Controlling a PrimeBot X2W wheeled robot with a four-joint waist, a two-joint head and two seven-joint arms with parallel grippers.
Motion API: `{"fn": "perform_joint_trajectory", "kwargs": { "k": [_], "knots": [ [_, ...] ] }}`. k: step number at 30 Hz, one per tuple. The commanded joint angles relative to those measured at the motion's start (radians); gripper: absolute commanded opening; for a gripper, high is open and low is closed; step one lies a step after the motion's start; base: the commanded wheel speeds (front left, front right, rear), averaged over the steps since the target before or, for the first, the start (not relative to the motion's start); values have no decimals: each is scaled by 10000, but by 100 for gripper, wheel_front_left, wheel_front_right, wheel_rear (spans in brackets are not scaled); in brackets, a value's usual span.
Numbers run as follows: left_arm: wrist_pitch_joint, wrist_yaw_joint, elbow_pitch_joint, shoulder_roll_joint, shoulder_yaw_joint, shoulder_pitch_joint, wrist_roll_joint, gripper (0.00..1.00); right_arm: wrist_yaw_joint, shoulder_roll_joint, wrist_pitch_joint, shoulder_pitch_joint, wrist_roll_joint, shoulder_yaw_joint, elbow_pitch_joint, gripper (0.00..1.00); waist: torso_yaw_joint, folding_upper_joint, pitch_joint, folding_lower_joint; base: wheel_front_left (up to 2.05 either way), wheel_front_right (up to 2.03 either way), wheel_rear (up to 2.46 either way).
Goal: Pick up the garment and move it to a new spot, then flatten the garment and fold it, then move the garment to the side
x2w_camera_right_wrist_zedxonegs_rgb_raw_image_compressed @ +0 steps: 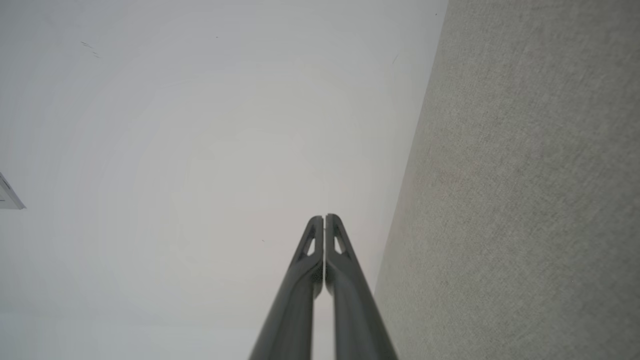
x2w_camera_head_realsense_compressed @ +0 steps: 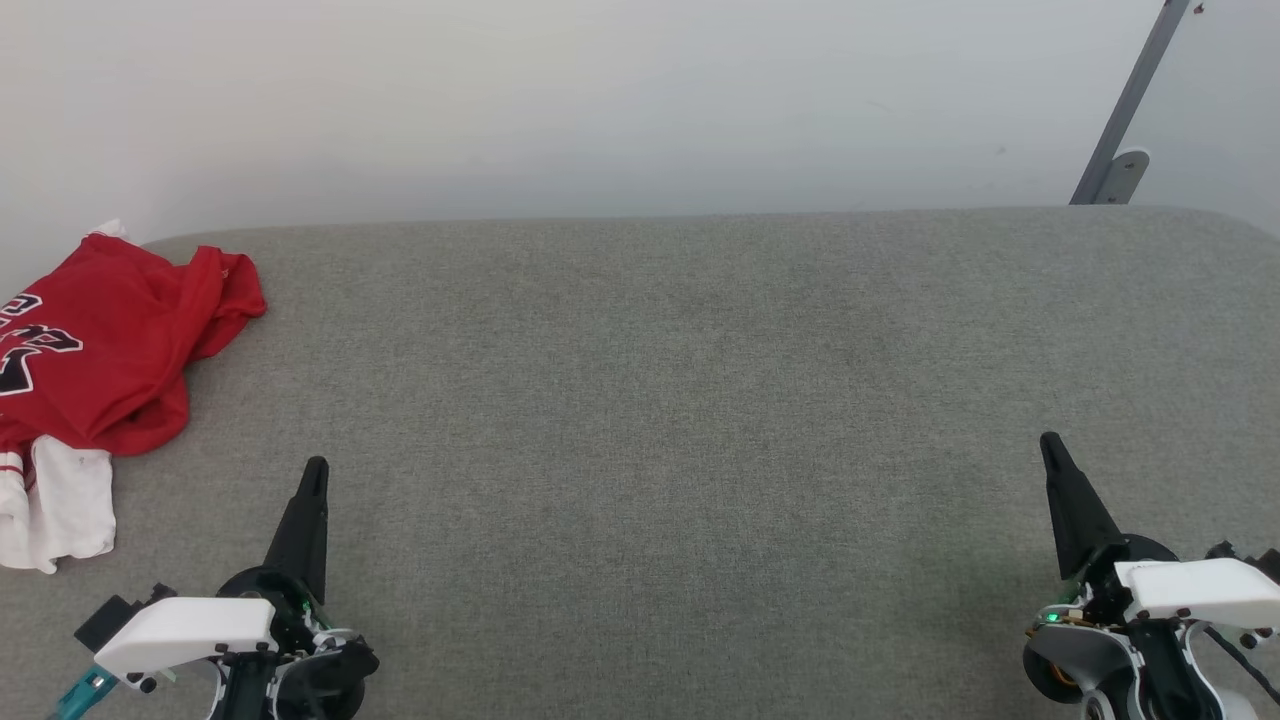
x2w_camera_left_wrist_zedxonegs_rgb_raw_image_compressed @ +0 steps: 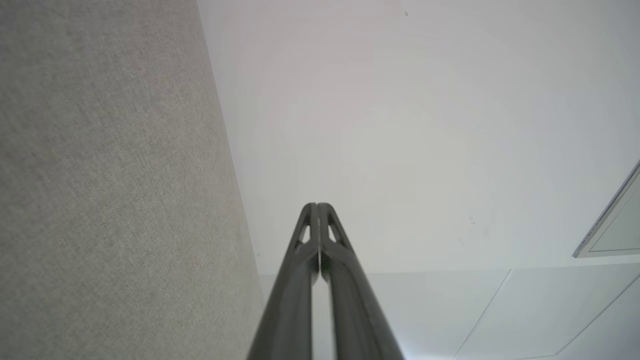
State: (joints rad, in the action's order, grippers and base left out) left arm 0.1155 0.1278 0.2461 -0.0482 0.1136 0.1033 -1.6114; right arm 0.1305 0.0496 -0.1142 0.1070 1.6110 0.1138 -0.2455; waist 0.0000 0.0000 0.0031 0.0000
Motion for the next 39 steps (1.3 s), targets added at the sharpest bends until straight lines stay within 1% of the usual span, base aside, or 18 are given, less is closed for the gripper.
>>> {"fn": "perform_joint_trajectory", "kwargs": {
  "k": [1,20,21,25,30,35,39],
  "knots": [
    [0,58,-11,-20,6,112,-31,0,4,-13,27,30,40,4,-10,0,0,0,0,0,0,0,0],
    [0,58,-11,-20,6,112,-31,0,4,-13,27,30,40,6,-12,0,0,0,0,0,0,0,0],
    [-2,-5,28,6,-1,-16,-2,100,2,-2,2,-12,-4,-4,-32,100,0,0,0,0,0,0,0],
    [-14,-57,312,123,-22,-312,-5,100,-2,-49,17,-317,-11,-56,-328,100,0,0,-2,0,0,0,0],
    [-184,-201,-24,109,-132,-362,-39,100,-1,-39,193,-243,-141,-205,-218,100,-1,0,-2,0,0,0,0],
    [-482,-434,-421,17,-259,-449,155,100,-1,92,444,-144,-596,-448,-118,100,-3,0,0,0,0,0,0],
    [-701,-662,-596,-166,-400,-492,577,100,0,257,653,-74,-1210,-655,-138,100,-2,0,-1,0,0,0,0]
  ]
}}
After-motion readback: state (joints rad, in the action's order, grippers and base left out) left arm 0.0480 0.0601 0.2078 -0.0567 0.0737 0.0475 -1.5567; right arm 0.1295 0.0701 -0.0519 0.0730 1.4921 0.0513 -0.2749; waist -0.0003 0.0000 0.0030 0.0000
